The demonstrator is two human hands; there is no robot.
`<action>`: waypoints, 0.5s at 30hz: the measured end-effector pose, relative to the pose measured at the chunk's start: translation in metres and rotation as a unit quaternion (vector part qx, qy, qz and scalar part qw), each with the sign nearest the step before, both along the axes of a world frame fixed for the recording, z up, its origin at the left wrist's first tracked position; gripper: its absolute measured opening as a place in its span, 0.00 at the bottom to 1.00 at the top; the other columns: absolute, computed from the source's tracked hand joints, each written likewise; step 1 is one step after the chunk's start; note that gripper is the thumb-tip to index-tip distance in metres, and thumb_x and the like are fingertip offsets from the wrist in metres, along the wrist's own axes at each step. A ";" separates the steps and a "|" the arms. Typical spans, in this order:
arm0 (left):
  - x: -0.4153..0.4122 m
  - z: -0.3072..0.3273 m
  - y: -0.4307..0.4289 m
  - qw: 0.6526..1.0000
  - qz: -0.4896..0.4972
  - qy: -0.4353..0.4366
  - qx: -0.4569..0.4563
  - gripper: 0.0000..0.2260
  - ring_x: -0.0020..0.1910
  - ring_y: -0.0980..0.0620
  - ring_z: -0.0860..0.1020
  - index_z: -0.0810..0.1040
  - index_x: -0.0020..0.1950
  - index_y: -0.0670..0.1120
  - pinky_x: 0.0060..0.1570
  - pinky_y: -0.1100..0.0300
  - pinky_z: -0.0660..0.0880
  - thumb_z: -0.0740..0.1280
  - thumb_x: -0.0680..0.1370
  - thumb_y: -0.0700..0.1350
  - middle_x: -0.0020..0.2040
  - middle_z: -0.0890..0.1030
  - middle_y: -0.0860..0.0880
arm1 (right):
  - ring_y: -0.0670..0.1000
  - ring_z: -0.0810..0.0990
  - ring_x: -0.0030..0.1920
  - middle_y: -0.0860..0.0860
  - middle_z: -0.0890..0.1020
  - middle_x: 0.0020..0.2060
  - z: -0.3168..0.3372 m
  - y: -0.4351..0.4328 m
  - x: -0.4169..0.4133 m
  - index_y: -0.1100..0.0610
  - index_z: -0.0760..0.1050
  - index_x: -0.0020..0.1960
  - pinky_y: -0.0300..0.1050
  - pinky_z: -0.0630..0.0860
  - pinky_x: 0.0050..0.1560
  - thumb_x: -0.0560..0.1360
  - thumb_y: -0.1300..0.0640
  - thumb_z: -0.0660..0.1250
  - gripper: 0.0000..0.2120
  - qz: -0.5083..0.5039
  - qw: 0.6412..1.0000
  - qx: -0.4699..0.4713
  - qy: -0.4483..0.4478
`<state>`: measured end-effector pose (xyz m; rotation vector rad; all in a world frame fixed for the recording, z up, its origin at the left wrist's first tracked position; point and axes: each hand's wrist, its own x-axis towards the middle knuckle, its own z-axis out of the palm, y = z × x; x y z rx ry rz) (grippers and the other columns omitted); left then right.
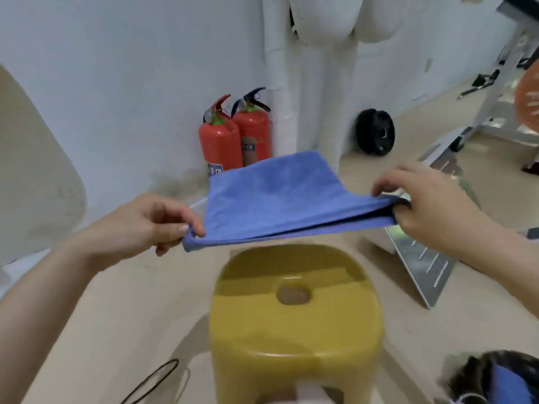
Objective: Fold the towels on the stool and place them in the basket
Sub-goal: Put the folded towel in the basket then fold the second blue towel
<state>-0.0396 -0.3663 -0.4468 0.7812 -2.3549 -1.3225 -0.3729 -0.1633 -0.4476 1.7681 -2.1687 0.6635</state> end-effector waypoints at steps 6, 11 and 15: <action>-0.010 -0.064 0.040 0.934 -0.200 -0.294 0.029 0.10 0.29 0.55 0.70 0.84 0.41 0.49 0.30 0.61 0.71 0.65 0.73 0.37 0.36 0.76 0.40 | 0.56 0.79 0.33 0.50 0.77 0.38 -0.115 0.084 0.013 0.54 0.78 0.45 0.46 0.74 0.26 0.67 0.62 0.65 0.08 0.097 0.991 0.085 0.046; -0.016 -0.070 0.056 0.913 -0.245 -0.318 0.070 0.09 0.31 0.52 0.71 0.84 0.39 0.51 0.31 0.62 0.71 0.66 0.71 0.39 0.34 0.77 0.48 | 0.58 0.76 0.32 0.55 0.78 0.36 -0.145 0.110 0.012 0.57 0.75 0.47 0.44 0.69 0.21 0.70 0.63 0.62 0.07 0.102 0.985 -0.002 0.136; -0.020 -0.075 0.068 0.879 -0.309 -0.348 0.103 0.13 0.30 0.54 0.76 0.83 0.39 0.53 0.37 0.64 0.71 0.67 0.73 0.35 0.34 0.80 0.50 | 0.55 0.71 0.29 0.50 0.73 0.33 -0.155 0.129 0.015 0.52 0.66 0.42 0.42 0.62 0.23 0.67 0.59 0.60 0.05 0.131 0.983 0.079 0.103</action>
